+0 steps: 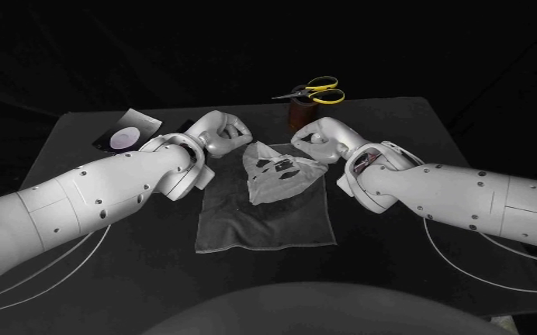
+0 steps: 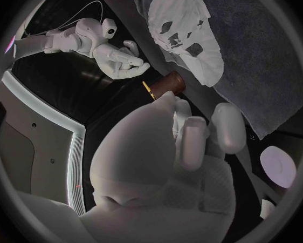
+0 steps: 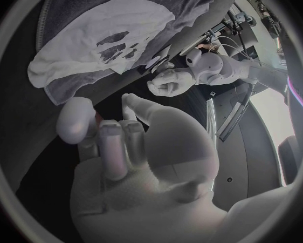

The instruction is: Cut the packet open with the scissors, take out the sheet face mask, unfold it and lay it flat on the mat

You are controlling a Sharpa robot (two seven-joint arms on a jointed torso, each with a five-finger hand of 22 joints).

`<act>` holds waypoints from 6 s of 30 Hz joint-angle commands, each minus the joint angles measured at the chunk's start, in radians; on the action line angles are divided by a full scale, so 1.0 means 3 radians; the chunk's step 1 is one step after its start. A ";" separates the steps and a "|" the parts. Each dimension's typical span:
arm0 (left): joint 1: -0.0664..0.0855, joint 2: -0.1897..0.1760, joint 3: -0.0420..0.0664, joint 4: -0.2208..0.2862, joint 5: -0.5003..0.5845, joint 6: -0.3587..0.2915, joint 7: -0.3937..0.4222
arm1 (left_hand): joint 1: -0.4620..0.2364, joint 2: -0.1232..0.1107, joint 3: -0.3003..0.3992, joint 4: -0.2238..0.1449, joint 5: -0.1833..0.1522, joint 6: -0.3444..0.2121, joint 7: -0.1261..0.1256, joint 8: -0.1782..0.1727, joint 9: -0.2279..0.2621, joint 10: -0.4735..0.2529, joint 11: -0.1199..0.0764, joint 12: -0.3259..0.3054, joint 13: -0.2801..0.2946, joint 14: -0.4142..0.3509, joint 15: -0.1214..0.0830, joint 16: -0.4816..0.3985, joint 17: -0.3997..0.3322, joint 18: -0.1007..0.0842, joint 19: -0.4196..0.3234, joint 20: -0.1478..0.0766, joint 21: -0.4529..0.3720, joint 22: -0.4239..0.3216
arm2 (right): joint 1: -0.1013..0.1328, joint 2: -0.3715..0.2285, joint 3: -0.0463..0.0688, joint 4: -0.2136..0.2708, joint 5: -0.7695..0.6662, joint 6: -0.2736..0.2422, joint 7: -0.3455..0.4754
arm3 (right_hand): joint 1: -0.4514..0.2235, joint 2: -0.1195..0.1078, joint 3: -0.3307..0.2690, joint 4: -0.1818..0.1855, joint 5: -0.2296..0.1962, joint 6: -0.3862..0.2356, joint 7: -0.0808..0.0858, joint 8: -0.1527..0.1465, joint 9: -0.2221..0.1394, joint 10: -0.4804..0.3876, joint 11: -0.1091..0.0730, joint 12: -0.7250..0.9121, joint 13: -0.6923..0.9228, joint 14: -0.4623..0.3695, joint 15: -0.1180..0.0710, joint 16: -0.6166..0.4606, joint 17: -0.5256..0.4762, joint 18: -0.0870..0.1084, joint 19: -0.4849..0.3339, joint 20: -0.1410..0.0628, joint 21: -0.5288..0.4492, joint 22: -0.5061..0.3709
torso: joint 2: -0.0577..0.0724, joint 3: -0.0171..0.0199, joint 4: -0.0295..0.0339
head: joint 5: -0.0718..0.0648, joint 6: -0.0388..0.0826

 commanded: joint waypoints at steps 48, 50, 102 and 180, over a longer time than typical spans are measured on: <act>0.0066 0.0886 0.0002 -0.1200 -0.0876 0.0878 -0.0087 | -0.0756 -0.0361 0.1150 -0.0808 -0.0012 0.0463 -0.0121 0.0001 -0.0123 0.0885 -0.0132 0.0185 0.0898 0.0141 -0.0126 0.0052 0.0383 0.0005 0.0085 -0.0131 0.0094 0.0102 | 0.0092 0.0693 -0.0031 -0.0682 -0.0707 0.0730 -0.0552 | -0.0139 -0.0411 -0.0025 -0.0275 0.0011 0.0125 -0.0040 0.0076 0.0137 0.0353 -0.0062 0.0011 0.0878 0.0342 -0.0057 0.0011 0.0876 0.0046 -0.0026 -0.0029 -0.0049 0.0406 | 0.0004 -0.0006 -0.0003 | -0.0018 0.0000; 0.0066 0.0889 0.0002 -0.1205 -0.0876 0.0893 -0.0095 | -0.0756 -0.0361 0.1150 -0.0808 -0.0012 0.0463 -0.0121 0.0001 -0.0123 0.0885 -0.0132 0.0185 0.0898 0.0141 -0.0126 0.0052 0.0383 0.0005 0.0085 -0.0131 0.0094 0.0102 | 0.0090 0.0712 -0.0033 -0.0703 -0.0702 0.0741 -0.0554 | -0.0158 -0.0418 -0.0049 -0.0263 0.0011 0.0114 -0.0035 0.0065 0.0133 0.0353 -0.0059 0.0011 0.0878 0.0342 -0.0054 0.0011 0.0876 0.0047 -0.0030 -0.0028 -0.0058 0.0404 | 0.0004 -0.0005 -0.0002 | -0.0012 0.0000; 0.0065 0.0982 -0.0001 -0.1357 -0.0921 0.1013 -0.0286 | -0.0826 -0.0366 0.1145 -0.0843 -0.0013 0.0427 -0.0104 -0.0052 -0.0154 0.0834 -0.0114 0.0171 0.0858 0.0148 -0.0111 0.0057 0.0401 0.0002 0.0087 -0.0122 0.0101 0.0109 | 0.0020 0.0799 -0.0040 -0.0759 -0.0782 0.0833 -0.0532 | -0.0077 -0.0494 -0.0389 -0.0250 0.0012 0.0157 -0.0014 -0.0077 0.0038 0.0353 -0.0034 0.0011 0.0878 0.0342 -0.0023 0.0011 0.0876 0.0059 -0.0060 0.0004 -0.0123 0.0386 | 0.0002 0.0001 -0.0007 | 0.0002 0.0000; 0.0066 0.1012 -0.0001 -0.1364 -0.0906 0.1054 -0.0313 | -0.0837 -0.0354 0.1142 -0.0858 -0.0013 0.0434 -0.0099 -0.0057 -0.0159 0.0832 -0.0109 0.0174 0.0867 0.0146 -0.0105 0.0057 0.0398 0.0003 0.0084 -0.0118 0.0100 0.0106 | -0.0102 0.0898 -0.0040 -0.0869 -0.0740 0.0430 -0.0444 | -0.0241 -0.0489 -0.0596 -0.0264 0.0011 0.0024 0.0051 -0.0214 0.0002 0.0353 0.0020 0.0011 0.0878 0.0342 0.0015 0.0011 0.0876 0.0049 -0.0044 0.0031 -0.0104 0.0395 | 0.0004 0.0001 -0.0004 | 0.0028 0.0000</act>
